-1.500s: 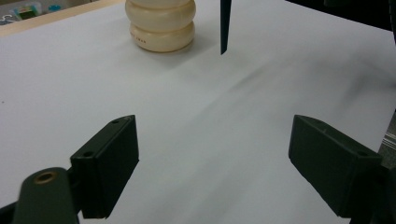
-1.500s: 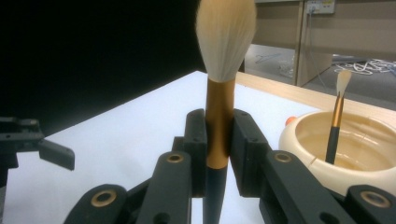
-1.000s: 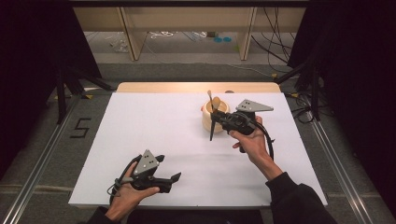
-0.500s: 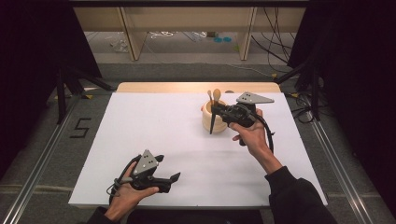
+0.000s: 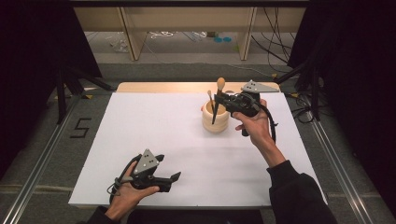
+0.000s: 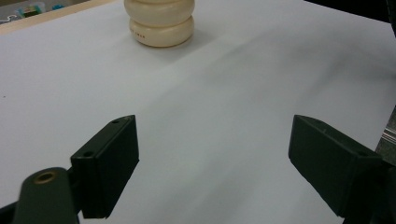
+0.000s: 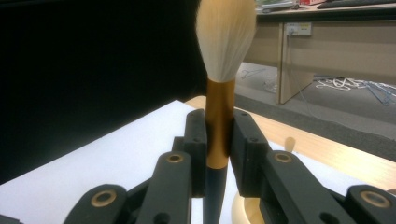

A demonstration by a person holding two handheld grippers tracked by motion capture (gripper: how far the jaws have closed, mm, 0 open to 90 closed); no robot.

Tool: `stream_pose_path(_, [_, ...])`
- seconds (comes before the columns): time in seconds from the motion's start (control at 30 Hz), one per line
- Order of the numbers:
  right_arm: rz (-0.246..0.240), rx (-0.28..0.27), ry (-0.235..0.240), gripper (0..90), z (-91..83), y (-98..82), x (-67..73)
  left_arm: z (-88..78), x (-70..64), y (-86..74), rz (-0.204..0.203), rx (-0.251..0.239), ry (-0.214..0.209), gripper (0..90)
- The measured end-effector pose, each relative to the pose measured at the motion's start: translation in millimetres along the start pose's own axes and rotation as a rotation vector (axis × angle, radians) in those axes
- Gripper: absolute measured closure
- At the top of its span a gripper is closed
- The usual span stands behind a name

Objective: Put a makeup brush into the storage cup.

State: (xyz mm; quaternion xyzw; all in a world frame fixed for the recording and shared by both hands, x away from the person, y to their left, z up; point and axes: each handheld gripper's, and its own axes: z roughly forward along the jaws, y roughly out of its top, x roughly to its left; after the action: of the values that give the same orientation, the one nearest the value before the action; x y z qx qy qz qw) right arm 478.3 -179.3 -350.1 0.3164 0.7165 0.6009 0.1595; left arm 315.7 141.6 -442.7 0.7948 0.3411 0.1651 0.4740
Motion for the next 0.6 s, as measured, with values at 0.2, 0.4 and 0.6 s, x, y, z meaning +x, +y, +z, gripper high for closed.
stream_pose_path(0.2, [0.004, -0.011, -0.012, 78.1, 0.9, 4.2, -6.6, 0.1, 0.0, -0.2, -0.003, 0.000, 0.002, 16.0])
stream_pose_path(0.4, [0.016, -0.032, -0.035, 78.1, 1.7, 9.1, -12.5, 1.1, -0.1, -1.0, -0.005, 0.003, 0.000, 16.0])
stream_pose_path(0.6, [0.029, -0.059, -0.066, 78.1, 1.1, 14.8, -21.4, -0.7, 2.9, -0.7, -0.002, 0.000, 0.000, 16.0])
